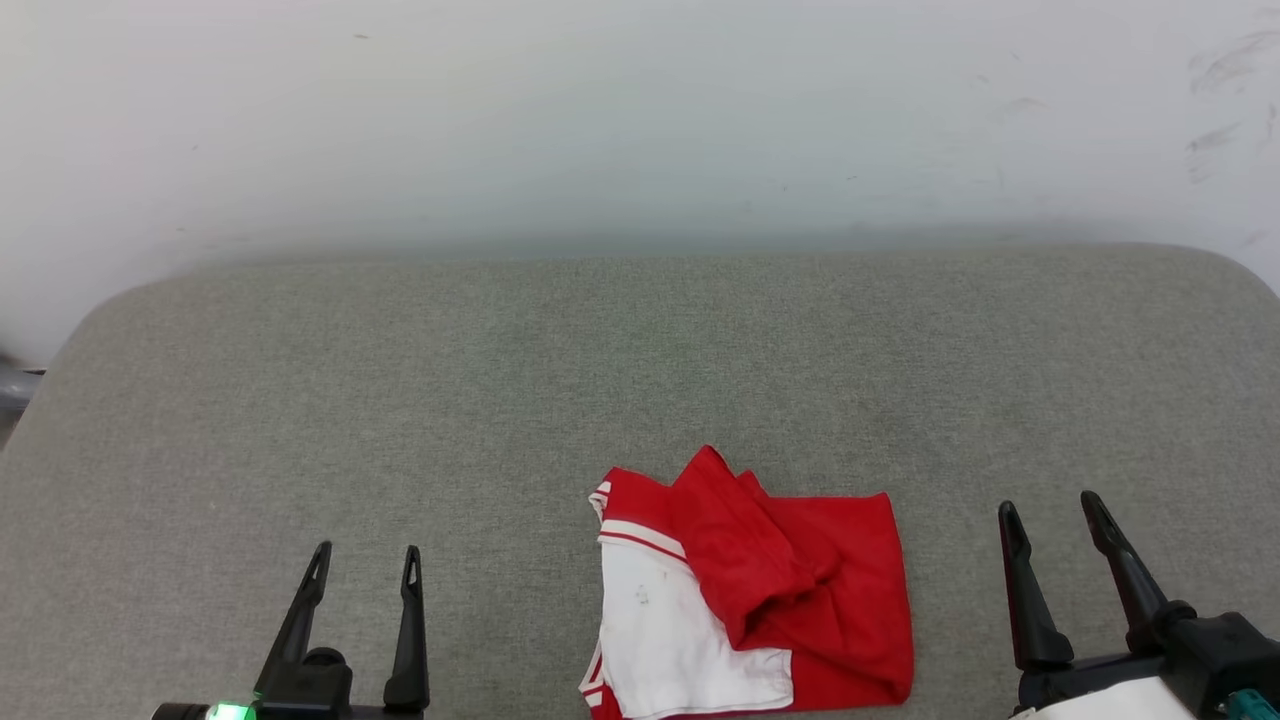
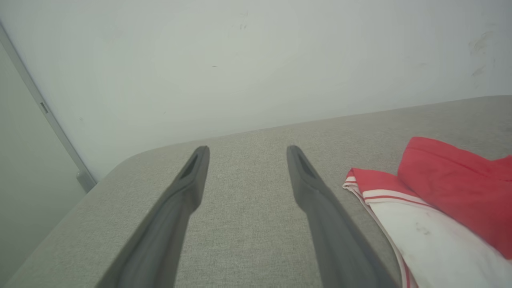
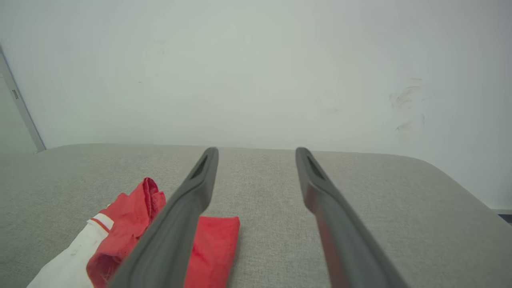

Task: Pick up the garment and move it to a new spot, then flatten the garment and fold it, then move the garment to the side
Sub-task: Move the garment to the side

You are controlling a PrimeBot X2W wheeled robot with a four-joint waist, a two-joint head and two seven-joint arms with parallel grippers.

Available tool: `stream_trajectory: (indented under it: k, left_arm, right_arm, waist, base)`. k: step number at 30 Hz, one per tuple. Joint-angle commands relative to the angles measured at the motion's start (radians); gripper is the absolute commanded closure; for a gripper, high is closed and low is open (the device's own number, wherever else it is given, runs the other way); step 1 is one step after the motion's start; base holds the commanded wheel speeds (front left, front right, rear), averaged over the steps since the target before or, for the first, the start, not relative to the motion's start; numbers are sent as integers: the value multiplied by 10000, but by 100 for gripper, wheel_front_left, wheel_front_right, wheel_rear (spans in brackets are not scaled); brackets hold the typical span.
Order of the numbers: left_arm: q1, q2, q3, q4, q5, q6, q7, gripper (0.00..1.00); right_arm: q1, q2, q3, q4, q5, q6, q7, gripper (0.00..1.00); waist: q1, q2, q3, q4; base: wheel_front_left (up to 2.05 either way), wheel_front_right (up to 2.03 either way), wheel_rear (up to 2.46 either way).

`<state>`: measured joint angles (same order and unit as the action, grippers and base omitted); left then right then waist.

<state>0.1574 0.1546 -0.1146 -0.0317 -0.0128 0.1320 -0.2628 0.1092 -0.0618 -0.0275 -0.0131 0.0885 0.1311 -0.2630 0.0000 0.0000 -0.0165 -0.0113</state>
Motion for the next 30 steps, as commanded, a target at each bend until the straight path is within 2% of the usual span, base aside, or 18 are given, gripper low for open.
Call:
stream_trajectory:
  k: [1, 11, 15, 21, 24, 30]
  left_arm:
    - [95, 13, 12, -11, 31, 27, -25, 0]
    - [48, -24, 9, 55, 0, 20, -25, 0]
    - [-72, -47, -18, 96, 7, -17, -25, 0]
    - [-195, -48, -91, 138, 41, -82, -25, 0]
    - [-235, -34, -138, 158, 44, -133, -25, 0]
    - [-395, -22, -158, 136, 42, -163, -25, 0]
  right_arm:
    - [159, 56, 2, 0, -11, -9, -16, 0]
    - [-406, -59, 53, 23, -313, -9, -17, 0]
    - [-1202, -529, -228, -78, -163, -9, -17, 0]
    - [-2798, -1821, -160, 423, 567, -9, 121, 0]
    - [-3489, -2605, 373, 911, 1664, -9, 1291, 0]
    - [-4265, -4159, 1904, 1293, 4833, -9, 5277, 0]
  waist:
    - [0, 0, -6, 9]
    - [0, 0, 16, 3]
    - [0, 0, 66, 26]
    - [0, 0, 149, 119]
    - [0, 0, 188, 211]
    - [0, 0, 392, 397]
  base:
    - [0, 0, 0]
    - [0, 0, 0]
    - [0, 0, 0]
    - [0, 0, 0]
    - [0, 0, 0]
    - [0, 0, 0]
